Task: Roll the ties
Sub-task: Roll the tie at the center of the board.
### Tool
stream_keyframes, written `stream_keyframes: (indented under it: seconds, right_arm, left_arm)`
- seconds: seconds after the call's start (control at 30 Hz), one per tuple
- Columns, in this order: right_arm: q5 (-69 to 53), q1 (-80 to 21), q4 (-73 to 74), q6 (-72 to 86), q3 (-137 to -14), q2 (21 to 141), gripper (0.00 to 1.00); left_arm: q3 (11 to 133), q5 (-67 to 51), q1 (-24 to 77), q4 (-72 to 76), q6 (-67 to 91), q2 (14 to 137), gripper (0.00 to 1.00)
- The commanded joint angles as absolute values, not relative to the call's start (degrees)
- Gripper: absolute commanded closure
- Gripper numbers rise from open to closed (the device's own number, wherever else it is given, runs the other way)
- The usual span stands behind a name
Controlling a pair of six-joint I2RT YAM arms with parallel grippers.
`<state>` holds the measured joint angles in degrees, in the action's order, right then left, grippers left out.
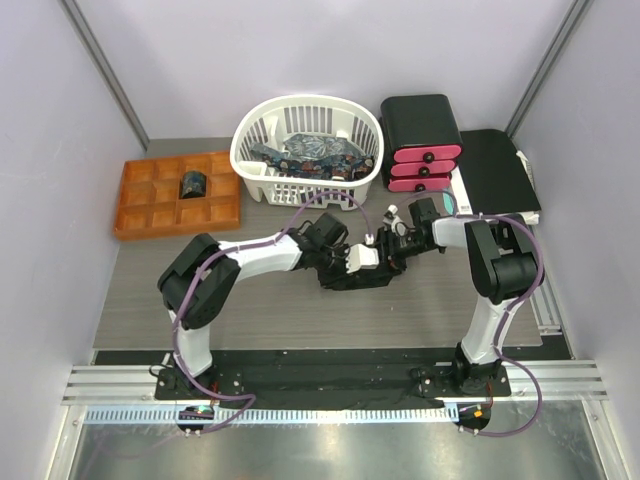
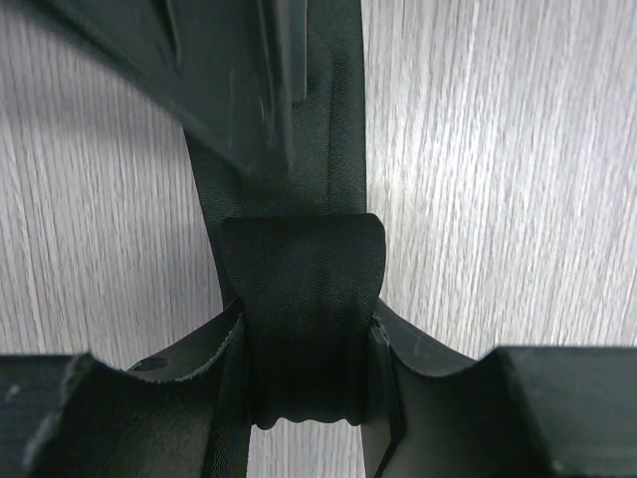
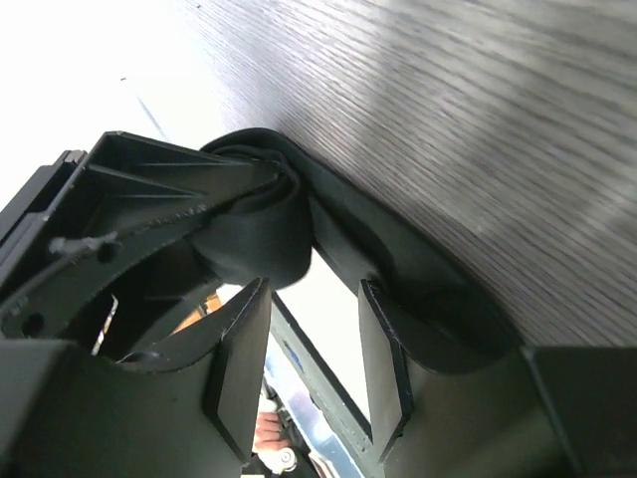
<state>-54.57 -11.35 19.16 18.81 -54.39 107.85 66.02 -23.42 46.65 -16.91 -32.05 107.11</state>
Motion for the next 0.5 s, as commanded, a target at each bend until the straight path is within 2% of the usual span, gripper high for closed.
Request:
stream_keyframes:
  seconds: [0.0, 0.33, 0.4, 0.47]
  right_arm:
    - [-54.49, -12.30, 16.80, 20.21, -53.79, 105.73, 0.53]
    - [-54.41, -15.91, 6.06, 26.72, -51.42, 107.93, 0.60]
    - [-53.70, -16.00, 5.36, 26.81, -51.15, 108.45, 0.75]
    - [-52.74, -15.91, 5.45, 26.19, -50.80, 109.42, 0.97]
  left_arm:
    - [69.86, -18.90, 47.81, -27.59, -32.70, 111.53, 0.76]
    - [76.02, -16.17, 48.34, -34.45, -31.82, 117.16, 0.70]
    - [76.11, -16.43, 48.34, -34.45, -31.64, 117.16, 0.69]
    - [75.76, -17.05, 48.08, -34.11, -30.94, 116.81, 0.64]
